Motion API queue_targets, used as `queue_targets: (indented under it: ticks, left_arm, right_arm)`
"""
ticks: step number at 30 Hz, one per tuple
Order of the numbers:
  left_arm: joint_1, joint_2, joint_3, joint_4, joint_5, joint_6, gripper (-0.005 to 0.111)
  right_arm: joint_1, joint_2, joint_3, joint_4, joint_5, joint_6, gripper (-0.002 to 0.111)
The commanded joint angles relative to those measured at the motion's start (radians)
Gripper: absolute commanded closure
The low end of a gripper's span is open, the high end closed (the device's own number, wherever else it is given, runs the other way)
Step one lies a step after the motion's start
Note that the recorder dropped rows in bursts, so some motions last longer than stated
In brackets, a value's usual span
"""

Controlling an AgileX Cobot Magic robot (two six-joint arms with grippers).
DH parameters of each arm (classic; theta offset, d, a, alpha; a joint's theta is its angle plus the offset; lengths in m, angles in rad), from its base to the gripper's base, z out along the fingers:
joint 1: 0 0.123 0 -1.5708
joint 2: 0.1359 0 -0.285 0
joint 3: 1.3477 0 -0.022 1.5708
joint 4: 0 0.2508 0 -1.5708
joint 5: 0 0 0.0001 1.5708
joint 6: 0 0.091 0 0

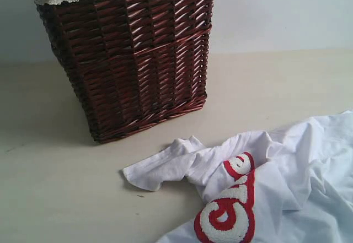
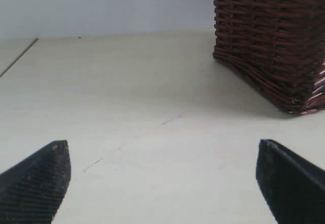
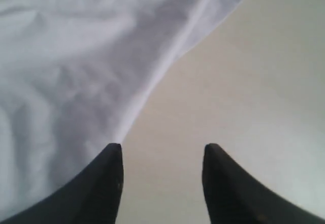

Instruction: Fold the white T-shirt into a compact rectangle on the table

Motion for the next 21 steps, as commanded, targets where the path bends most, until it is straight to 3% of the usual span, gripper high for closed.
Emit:
queue_targets:
  ticks: [1, 5, 11, 17, 21]
  left_arm:
    - [0.003, -0.006, -0.001, -0.007, -0.005, -0.004, 0.013]
    - [0.003, -0.006, -0.001, -0.007, -0.005, -0.004, 0.013]
    - [0.003, -0.006, -0.001, -0.007, -0.005, -0.004, 0.013]
    - [0.003, -0.006, -0.001, -0.007, -0.005, -0.004, 0.013]
    - [0.003, -0.006, -0.001, -0.007, -0.005, -0.004, 0.013]
  right_arm:
    - [-0.005, 0.092, -0.006, 0.009, 0.075, -0.005, 0.072]
    - [-0.005, 0.099, -0.006, -0.013, -0.005, 0.118, 0.075]
    - [-0.005, 0.114, 0.006, 0.016, 0.021, 0.179, 0.075]
    - [-0.005, 0.199, 0.006, 0.063, 0.052, 0.204, 0.063]
    - [-0.005, 0.255, 0.006, 0.066, 0.055, 0.221, 0.062]
